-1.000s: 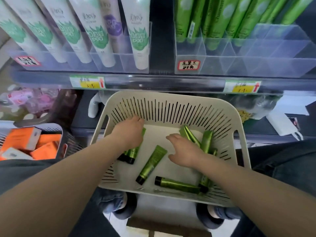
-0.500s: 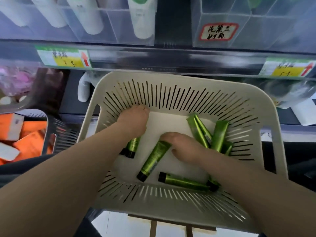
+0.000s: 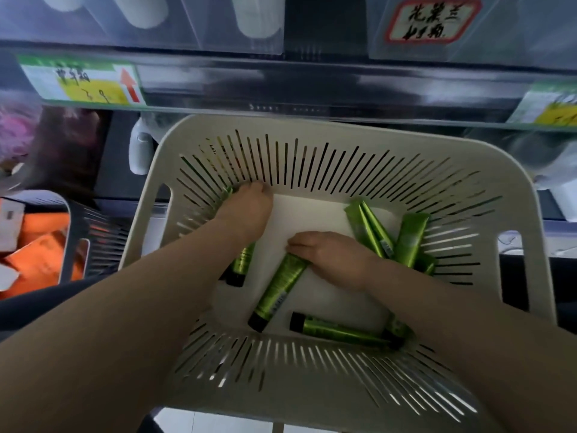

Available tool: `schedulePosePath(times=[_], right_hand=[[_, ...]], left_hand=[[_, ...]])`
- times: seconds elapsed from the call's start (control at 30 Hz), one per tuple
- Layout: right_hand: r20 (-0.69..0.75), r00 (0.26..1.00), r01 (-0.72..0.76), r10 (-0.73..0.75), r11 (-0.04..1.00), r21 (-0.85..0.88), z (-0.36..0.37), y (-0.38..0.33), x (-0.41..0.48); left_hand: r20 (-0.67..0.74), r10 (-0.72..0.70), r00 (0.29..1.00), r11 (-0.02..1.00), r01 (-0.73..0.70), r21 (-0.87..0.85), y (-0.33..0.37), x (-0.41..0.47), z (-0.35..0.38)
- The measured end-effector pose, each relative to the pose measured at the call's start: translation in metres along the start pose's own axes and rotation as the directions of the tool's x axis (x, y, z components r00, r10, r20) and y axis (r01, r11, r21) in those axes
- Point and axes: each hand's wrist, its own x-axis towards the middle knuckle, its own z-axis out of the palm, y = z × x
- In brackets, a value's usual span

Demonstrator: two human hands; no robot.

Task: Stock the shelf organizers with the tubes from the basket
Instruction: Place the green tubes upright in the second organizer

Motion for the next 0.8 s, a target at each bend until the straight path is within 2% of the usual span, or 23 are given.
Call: schedulePosePath(times=[0.23, 0.4, 0.63, 0.8], right_hand=[[-0.003, 1.000, 0.000, 0.000, 1.000, 0.016, -0.006, -0.003, -0.003], [-0.035, 0.994, -0.096, 0.104, 0.978, 0.187, -0.010, -0.010, -0.002], [0.039, 0.938, -0.325, 0.346, 0.832, 0.449, -0.016, -0.019, -0.007], [0.033, 0.887, -0.381, 0.460, 0.691, 0.614, -0.029, -0.025, -0.011]], left_hand=[[0.085, -0.092, 0.992, 0.994, 0.097, -0.055, 0.001, -0.005, -0.006], [0.143, -0.113, 0.983, 0.981, 0.133, -0.143, 0.000, -0.012, -0.012], [0.172, -0.107, 0.979, 0.966, 0.144, -0.215, -0.003, -0.021, -0.020], [0.184, -0.077, 0.980, 0.959, 0.124, -0.257, 0.000, -0.031, -0.030]])
